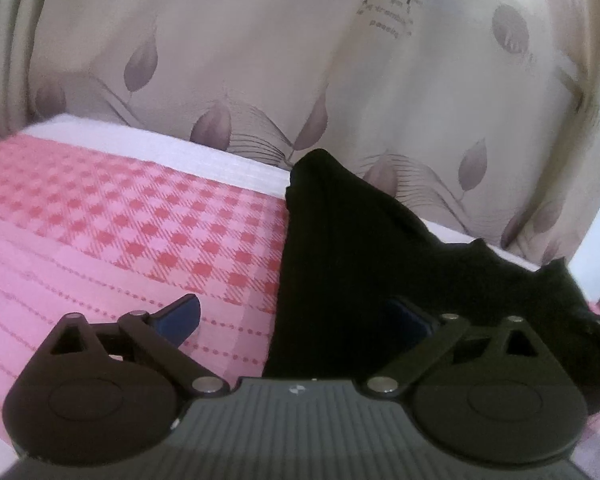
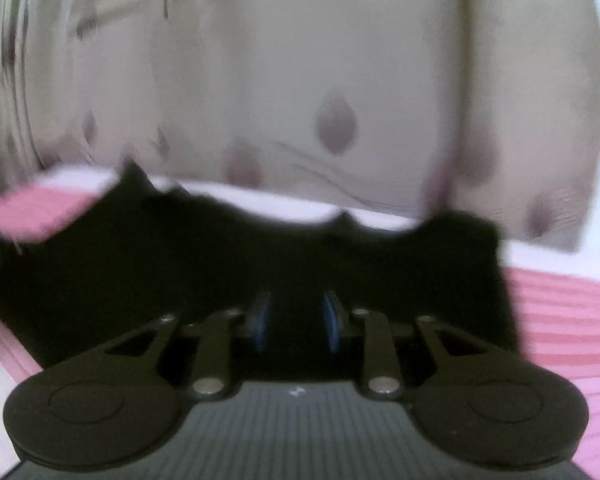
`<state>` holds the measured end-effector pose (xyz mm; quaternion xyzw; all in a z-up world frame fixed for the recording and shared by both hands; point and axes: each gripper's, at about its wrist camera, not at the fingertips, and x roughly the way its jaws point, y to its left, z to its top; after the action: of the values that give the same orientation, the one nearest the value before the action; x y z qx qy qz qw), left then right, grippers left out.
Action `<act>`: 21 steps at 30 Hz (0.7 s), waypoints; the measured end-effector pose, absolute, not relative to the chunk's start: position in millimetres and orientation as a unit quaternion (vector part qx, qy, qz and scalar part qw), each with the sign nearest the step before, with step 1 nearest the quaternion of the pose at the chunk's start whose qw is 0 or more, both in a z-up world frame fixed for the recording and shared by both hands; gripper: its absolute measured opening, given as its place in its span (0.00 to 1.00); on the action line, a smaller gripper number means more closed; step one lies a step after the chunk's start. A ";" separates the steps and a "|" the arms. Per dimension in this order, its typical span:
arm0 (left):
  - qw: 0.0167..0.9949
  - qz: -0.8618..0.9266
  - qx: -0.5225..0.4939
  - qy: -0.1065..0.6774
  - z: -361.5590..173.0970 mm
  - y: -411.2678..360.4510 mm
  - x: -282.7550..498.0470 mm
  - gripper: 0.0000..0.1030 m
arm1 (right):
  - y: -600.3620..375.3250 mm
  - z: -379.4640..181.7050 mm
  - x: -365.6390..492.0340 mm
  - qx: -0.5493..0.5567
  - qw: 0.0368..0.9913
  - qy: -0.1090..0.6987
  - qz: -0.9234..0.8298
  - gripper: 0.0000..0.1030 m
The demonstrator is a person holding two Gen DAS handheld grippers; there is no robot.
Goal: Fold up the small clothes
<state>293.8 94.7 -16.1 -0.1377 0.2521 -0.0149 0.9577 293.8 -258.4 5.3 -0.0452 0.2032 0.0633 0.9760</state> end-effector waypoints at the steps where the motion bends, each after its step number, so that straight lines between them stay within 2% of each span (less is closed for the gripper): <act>1: 0.959 -0.006 -0.125 0.253 -13.7 92.2 294.5 0.97 | -261.9 1.2 290.6 -0.066 0.976 0.205 0.038 0.27; 6: 0.968 0.020 -0.054 0.244 1.4 73.5 297.3 1.00 | -290.3 -12.9 290.9 -0.028 0.975 0.222 0.002 0.27; 14: 0.969 0.029 0.002 0.245 17.3 52.0 312.3 1.00 | -299.1 -21.4 293.1 0.001 0.975 0.223 0.005 0.31; 15: 0.969 0.032 0.009 0.245 17.8 49.5 314.1 1.00 | -300.9 -22.2 295.6 0.009 0.975 0.223 0.008 0.37; 17: 0.969 0.032 0.021 0.244 18.4 45.4 317.6 1.00 | -304.7 -23.9 299.4 0.023 0.973 0.227 0.022 0.64; 18: 0.969 0.032 0.026 0.243 18.4 43.2 318.9 1.00 | -304.2 -24.8 302.2 0.024 0.971 0.233 0.040 0.85; 19: 0.969 0.033 0.032 0.244 18.2 41.2 320.6 1.00 | -300.2 -26.0 304.3 0.016 0.969 0.241 0.058 0.94; 21: 0.968 0.032 0.040 0.246 17.1 37.4 324.2 1.00 | -289.7 -27.0 306.4 -0.015 0.965 0.252 0.064 0.96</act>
<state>324.2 37.4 17.1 0.0405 0.2462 0.0323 0.9678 306.4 -289.7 -27.0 -0.0154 0.2522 0.0639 0.9654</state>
